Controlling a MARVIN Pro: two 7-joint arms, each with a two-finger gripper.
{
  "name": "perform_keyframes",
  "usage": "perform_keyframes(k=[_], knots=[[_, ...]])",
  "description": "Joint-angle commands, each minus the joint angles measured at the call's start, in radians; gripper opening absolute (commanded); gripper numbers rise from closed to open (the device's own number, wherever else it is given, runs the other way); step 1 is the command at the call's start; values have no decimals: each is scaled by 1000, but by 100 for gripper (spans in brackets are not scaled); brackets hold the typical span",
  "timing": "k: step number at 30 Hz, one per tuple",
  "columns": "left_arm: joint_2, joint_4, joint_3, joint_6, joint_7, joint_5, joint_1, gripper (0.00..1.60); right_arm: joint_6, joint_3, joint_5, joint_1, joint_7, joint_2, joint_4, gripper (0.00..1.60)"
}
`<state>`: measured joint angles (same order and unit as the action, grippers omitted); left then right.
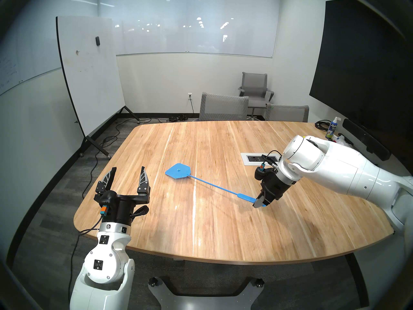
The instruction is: Swat a bug on table
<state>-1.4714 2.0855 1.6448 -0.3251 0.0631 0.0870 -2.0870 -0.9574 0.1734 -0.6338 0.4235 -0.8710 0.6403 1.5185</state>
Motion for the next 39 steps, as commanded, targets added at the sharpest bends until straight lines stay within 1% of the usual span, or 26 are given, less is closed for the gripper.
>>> perform_keyframes(k=[1, 2, 3, 4, 7, 9, 11, 13, 17, 19, 24, 25, 26, 30, 33, 35, 39], knots=[[0, 23, -1, -2, -1, -1, 1, 160, -3, -117, 2, -83, -104, 18, -32, 0], [0, 23, -1, -2, -1, -1, 1, 160, -3, -141, 10, -92, -113, 23, -37, 0], [0, 23, -1, -2, -1, -1, 1, 160, -3, -154, -2, -93, -94, 24, -35, 0], [1, 23, -1, -2, -1, -1, 1, 160, -3, -170, 8, -96, -107, 27, -39, 0], [0, 23, -1, -2, -1, -1, 1, 160, -3, -211, 0, -112, -104, 32, -41, 0], [0, 23, -1, -2, -1, -1, 1, 160, -3, -224, -17, -123, -105, 30, -34, 0], [0, 23, -1, -2, -1, -1, 1, 160, -3, -223, -25, -129, -106, 28, -31, 0], [1, 23, -1, -2, -1, -1, 1, 160, 15, -199, -32, -126, -108, 21, -26, 0], [1, 21, -1, -3, -1, -1, 2, 160, 42, -155, -73, -137, -65, -6, 12, 0], [1, 21, -1, -3, -1, -1, 2, 160, 52, -138, -80, -143, -52, -20, 33, 0], [1, 21, -1, -3, -1, -1, 2, 160, 81, -81, -126, -143, -56, -77, 86, 0], [1, 21, -1, -3, -1, -1, 2, 160, 81, -81, -126, -143, -56, -77, 86, 0], [1, 21, -1, -3, -1, -1, 2, 160, 86, -63, -139, -147, -60, -94, 102, 0], [0, 22, -1, -3, -1, -1, 2, 160, 92, -36, -157, -151, -66, -122, 124, 0], [0, 23, -1, -2, -1, -1, 1, 160, 87, -28, -162, -150, -67, -133, 134, 0], [0, 23, -1, -2, -1, -1, 1, 160, 80, -34, -156, -148, -73, -132, 127, 0], [0, 24, -1, -1, -1, -1, 0, 160, 54, -75, -108, -155, -97, -114, 100, 0]])
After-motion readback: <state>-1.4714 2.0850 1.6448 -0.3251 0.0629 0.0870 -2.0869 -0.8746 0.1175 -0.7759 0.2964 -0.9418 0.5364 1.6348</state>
